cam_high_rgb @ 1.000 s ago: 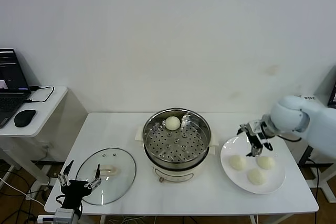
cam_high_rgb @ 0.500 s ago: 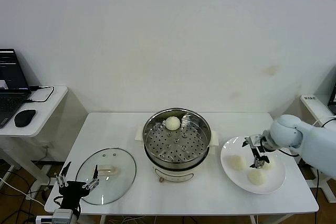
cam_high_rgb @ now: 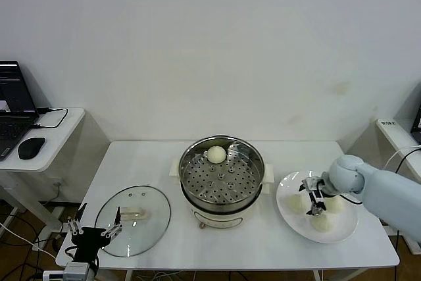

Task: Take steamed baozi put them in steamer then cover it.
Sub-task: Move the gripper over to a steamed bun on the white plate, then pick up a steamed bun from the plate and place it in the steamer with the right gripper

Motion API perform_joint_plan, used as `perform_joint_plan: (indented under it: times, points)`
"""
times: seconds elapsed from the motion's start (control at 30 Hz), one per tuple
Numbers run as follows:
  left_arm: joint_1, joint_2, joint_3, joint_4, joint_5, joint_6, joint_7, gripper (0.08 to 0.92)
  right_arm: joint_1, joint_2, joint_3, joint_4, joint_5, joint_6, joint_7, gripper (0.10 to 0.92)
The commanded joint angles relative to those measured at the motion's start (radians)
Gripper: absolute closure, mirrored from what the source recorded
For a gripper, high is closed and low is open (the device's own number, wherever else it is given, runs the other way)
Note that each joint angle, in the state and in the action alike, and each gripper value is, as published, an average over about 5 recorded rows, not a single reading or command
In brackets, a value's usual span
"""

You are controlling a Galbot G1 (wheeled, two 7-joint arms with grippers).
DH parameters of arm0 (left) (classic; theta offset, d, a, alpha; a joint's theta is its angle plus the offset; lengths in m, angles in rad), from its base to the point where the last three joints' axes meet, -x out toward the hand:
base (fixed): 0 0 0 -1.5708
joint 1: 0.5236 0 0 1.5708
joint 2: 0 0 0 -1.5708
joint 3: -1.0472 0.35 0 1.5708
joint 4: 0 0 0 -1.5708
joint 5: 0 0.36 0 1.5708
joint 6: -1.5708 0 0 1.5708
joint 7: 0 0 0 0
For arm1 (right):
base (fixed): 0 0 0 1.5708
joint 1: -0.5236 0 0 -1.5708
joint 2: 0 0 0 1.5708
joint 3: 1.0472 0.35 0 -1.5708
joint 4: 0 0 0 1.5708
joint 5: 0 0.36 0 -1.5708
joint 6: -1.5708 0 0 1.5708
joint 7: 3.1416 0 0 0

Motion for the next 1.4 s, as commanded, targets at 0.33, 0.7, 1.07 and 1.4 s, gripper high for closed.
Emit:
perform_joint_plan:
  times: [0.33, 0.7, 1.07, 1.4]
  points:
    - [0.002, -0.004, 0.0, -0.004, 0.001, -0.001, 0.0, 0.177, -0.042, 0.039, 0.043, -0.048, -0.014, -0.002, 0.006, 0.426]
    - [-0.004, 0.004, 0.003, -0.016, 0.0, 0.0, 0.001, 0.177, 0.163, -0.046, -0.031, 0.032, 0.083, -0.008, -0.033, 0.46]
    - [-0.015, 0.021, 0.016, -0.02, -0.003, 0.0, 0.002, 0.177, 0.717, -0.071, -0.299, 0.186, 0.358, -0.074, -0.068, 0.448]
    - [-0.027, 0.017, 0.014, -0.028, -0.013, 0.0, 0.001, 0.177, 0.889, 0.265, -0.457, 0.229, 0.618, -0.248, 0.058, 0.445]
